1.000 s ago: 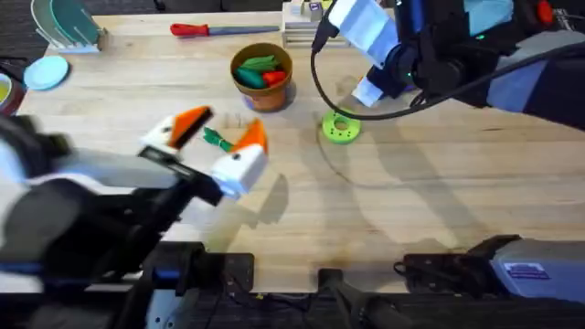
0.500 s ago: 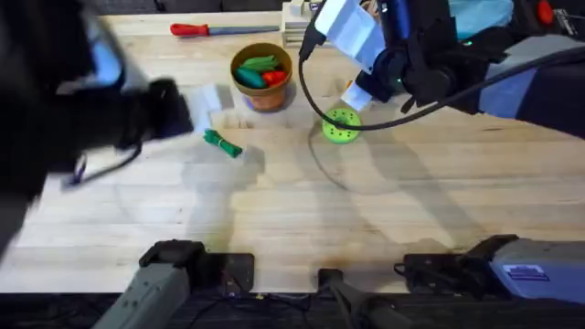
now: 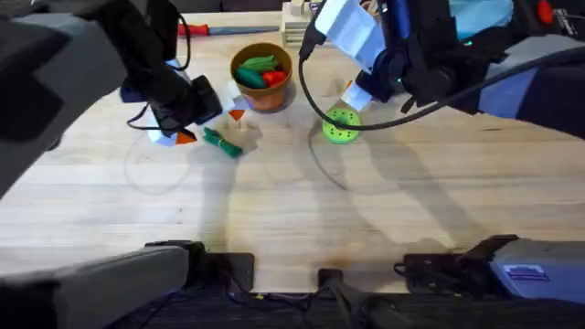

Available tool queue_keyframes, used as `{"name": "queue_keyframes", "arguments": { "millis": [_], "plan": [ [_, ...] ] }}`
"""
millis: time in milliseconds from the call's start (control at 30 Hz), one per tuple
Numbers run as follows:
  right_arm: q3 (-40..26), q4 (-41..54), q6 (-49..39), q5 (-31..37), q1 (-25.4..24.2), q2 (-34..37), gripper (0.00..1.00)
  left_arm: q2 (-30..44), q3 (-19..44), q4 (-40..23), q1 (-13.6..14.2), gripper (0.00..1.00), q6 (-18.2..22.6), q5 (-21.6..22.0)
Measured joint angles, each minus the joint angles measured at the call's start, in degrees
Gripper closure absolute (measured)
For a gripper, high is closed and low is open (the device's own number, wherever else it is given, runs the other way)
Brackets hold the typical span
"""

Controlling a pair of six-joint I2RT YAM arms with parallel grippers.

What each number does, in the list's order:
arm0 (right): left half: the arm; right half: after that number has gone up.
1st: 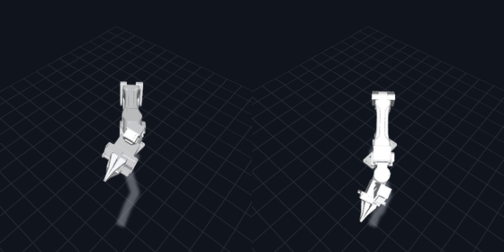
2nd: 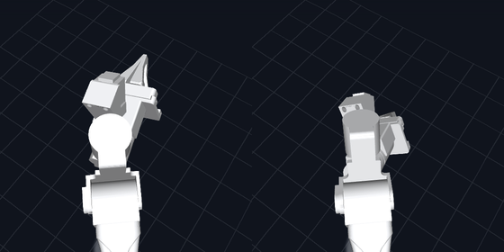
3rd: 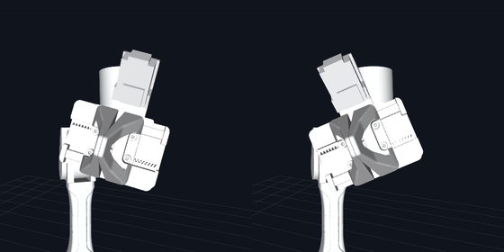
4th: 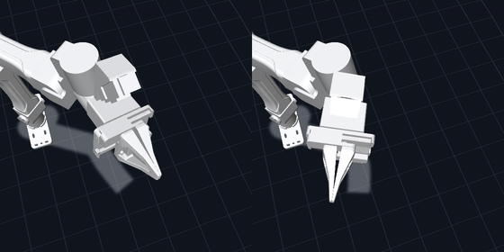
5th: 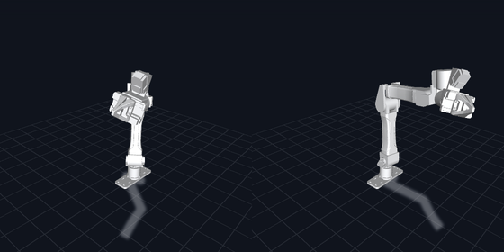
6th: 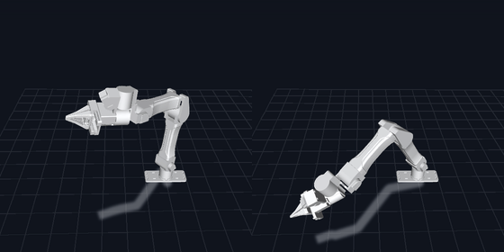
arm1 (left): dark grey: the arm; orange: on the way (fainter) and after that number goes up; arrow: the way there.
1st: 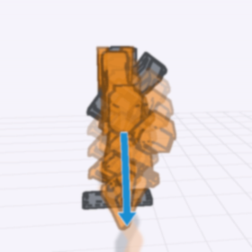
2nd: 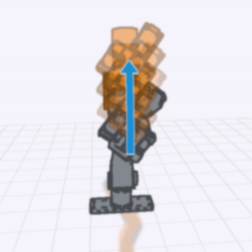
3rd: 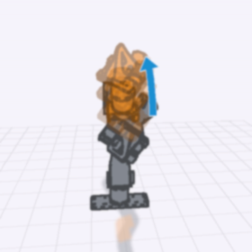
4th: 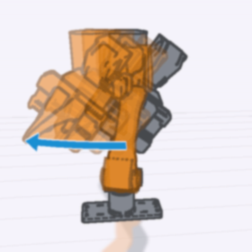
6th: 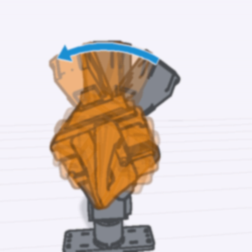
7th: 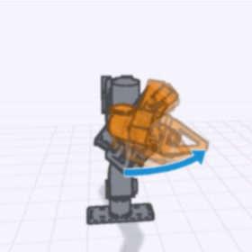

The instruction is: Pick up the gripper from the table and insert it into the empty holder that is missing its gripper. Then pick up a screw, insert it into the mounting hole, and use the screwdriver to tighten it. Finally, clean up the table by picking up the vegetable and placing it into the bucket.

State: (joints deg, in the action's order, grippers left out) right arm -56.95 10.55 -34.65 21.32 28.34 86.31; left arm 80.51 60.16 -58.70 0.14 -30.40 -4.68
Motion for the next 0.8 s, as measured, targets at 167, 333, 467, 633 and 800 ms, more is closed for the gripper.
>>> {"name": "queue_keyframes", "arguments": {
  "millis": [167,333,467,633,800],
  "plan": [
    [0.00,0.02,0.00,0.00,0.00,0.02,0.008,6.29,0.00,-0.50,0.00,0.008,-6.37,-0.50],
    [0.00,0.02,0.00,0.00,0.00,0.02,0.007,12.60,0.00,-0.23,0.00,0.008,-15.46,1.68],
    [0.00,0.26,0.07,0.00,0.00,0.00,0.009,15.21,0.00,1.68,0.00,0.008,-19.81,2.90],
    [0.00,0.91,0.17,0.00,0.00,0.02,0.007,16.29,0.00,2.80,0.00,0.077,-22.15,3.85],
    [0.00,1.09,0.22,0.00,0.00,0.02,0.008,16.31,0.00,3.00,0.04,0.646,-23.21,4.76]
  ]
}}
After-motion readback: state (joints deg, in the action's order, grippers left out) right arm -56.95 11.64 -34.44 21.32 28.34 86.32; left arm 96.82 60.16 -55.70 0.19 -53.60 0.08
